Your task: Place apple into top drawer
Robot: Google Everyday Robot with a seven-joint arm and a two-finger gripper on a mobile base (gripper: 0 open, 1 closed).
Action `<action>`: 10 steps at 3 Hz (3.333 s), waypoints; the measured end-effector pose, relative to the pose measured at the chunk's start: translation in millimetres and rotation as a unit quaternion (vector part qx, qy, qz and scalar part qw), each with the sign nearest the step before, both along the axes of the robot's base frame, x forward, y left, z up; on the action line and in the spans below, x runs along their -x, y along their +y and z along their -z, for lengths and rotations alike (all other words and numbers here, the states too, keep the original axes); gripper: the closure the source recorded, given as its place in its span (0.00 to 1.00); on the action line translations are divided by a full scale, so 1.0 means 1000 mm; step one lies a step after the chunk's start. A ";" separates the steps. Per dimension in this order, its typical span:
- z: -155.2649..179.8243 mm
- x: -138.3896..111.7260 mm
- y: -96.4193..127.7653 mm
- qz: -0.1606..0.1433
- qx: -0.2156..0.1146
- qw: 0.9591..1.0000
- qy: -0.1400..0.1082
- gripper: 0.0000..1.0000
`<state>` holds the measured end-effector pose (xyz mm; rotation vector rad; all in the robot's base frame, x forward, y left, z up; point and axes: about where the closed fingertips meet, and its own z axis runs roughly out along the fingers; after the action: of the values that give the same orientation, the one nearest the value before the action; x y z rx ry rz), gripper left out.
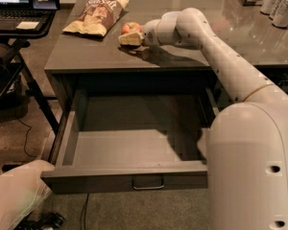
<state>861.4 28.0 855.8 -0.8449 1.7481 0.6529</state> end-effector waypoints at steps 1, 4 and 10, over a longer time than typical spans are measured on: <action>0.001 0.000 0.000 0.000 0.000 1.000 0.001 0.65; -0.033 0.045 -0.026 -0.017 -0.004 1.000 0.015 1.00; -0.056 0.207 -0.029 -0.110 0.083 0.984 0.114 1.00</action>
Offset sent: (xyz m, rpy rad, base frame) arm -0.0027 -0.0178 0.0152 0.0234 -0.0355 -0.0414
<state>654.0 -0.7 911.9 -1.1271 1.9516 0.7816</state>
